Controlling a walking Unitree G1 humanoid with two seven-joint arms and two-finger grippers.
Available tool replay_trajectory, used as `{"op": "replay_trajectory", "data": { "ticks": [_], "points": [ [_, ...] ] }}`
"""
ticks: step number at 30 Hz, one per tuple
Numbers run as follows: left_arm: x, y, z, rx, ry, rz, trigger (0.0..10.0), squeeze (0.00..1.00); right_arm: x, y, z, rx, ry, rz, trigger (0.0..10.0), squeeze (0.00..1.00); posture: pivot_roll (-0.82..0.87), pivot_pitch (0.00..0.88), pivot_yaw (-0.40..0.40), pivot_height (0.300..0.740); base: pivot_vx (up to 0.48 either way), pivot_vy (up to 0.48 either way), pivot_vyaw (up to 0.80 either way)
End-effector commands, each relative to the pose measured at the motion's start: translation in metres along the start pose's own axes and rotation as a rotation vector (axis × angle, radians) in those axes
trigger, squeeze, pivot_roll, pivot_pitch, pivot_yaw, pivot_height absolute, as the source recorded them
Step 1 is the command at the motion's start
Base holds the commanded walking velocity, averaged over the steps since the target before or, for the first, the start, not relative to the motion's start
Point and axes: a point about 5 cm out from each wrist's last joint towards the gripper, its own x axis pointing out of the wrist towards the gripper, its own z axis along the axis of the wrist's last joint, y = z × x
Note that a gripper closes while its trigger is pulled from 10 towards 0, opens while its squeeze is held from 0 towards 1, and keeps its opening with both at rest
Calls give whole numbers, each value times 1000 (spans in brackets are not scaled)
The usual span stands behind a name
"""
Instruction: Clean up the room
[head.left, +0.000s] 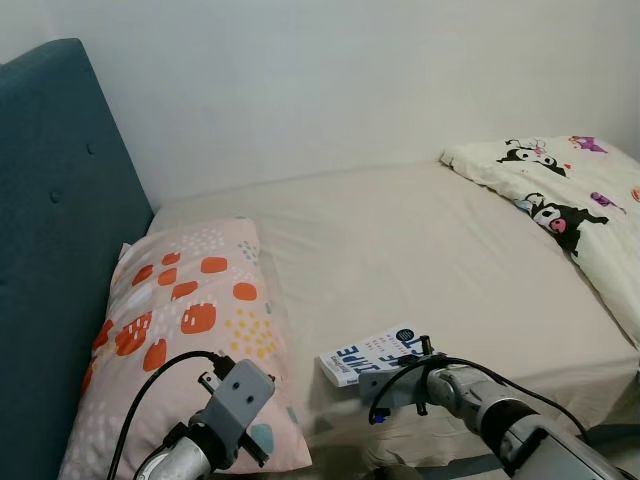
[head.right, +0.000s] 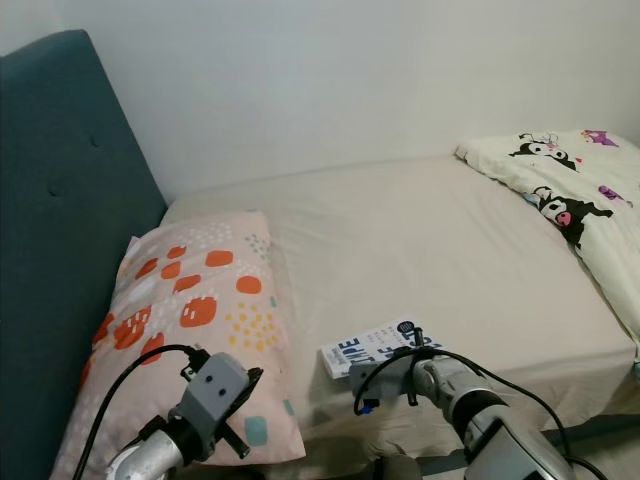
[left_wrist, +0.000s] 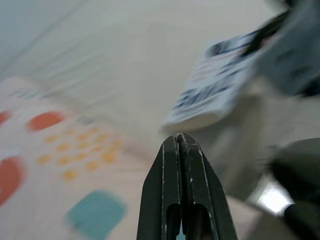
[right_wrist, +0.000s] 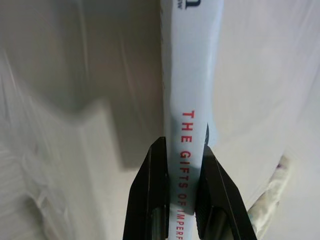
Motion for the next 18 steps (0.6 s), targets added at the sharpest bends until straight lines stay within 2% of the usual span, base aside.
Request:
{"op": "replay_trajectory", "data": {
  "ticks": [1, 7, 18],
  "points": [
    [-3, -8, 1, -39, -3, -60, 10000, 0, 2, -6, 10, -35, -32, -17, 10000, 0, -46, 79, -23, 615, 0, 0, 0],
    [-10, -18, 4, -97, -8, -158, 10000, 0, 3, -5, 12, -54, -31, -6, 10000, 0, -44, 80, -27, 615, 0, 0, 0],
    [-7, -18, 6, -92, -12, -168, 10000, 0, 4, -3, 12, -66, -15, -10, 10000, 0, -45, 82, -29, 615, 0, 0, 0]
  ]
}}
